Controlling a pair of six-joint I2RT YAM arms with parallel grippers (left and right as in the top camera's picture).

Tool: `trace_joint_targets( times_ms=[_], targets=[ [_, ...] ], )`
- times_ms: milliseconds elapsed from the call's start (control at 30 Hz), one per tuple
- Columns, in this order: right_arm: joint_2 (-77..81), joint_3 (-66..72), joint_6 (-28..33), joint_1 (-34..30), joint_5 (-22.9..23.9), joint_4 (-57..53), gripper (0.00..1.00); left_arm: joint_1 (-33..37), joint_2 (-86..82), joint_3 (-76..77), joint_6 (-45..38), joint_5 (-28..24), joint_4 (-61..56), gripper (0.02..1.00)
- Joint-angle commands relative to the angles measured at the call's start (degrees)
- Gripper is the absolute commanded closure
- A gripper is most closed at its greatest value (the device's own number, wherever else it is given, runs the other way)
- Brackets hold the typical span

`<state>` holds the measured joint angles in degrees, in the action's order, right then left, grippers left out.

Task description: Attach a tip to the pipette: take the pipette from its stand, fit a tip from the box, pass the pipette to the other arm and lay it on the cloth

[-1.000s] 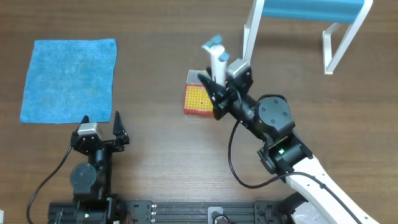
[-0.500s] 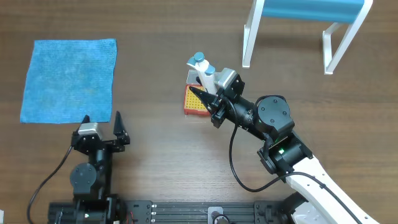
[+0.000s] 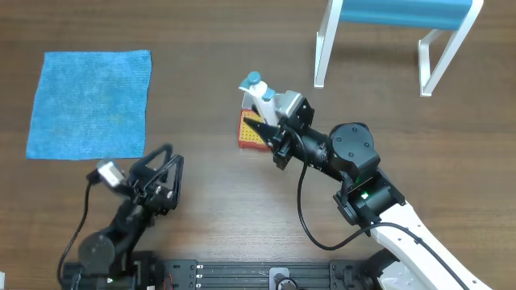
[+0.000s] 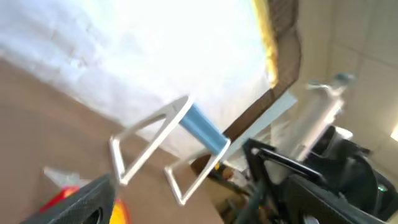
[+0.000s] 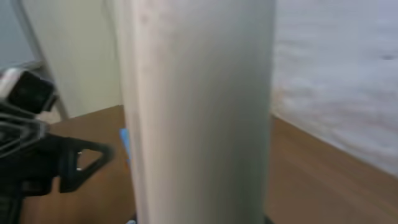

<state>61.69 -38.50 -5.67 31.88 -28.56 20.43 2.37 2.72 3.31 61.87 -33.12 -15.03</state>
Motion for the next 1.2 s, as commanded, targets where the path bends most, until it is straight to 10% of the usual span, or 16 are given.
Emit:
trace_joint_targets(
  times_ms=[33,500,1000,1200],
  targets=[
    [0.0,-0.2,-2.3,-0.2,-5.6,-0.2,0.93,0.2,12.9,8.1,-2.1,-11.2,-0.5,0.143],
    [0.0,-0.2,-8.0,-0.2,-17.6,0.8,0.93,-6.9,63.4,45.3,-16.3,-51.6,-16.6,0.143],
    [0.0,-0.2,-8.8,0.0,-17.6,4.5,0.93,-19.4,70.1,45.3,-17.0,-45.9,-31.5,0.152],
    [0.0,-0.2,-11.9,0.0,-17.6,4.5,0.93,-19.4,70.1,45.3,-17.2,-44.4,-32.8,0.798]
  ],
)
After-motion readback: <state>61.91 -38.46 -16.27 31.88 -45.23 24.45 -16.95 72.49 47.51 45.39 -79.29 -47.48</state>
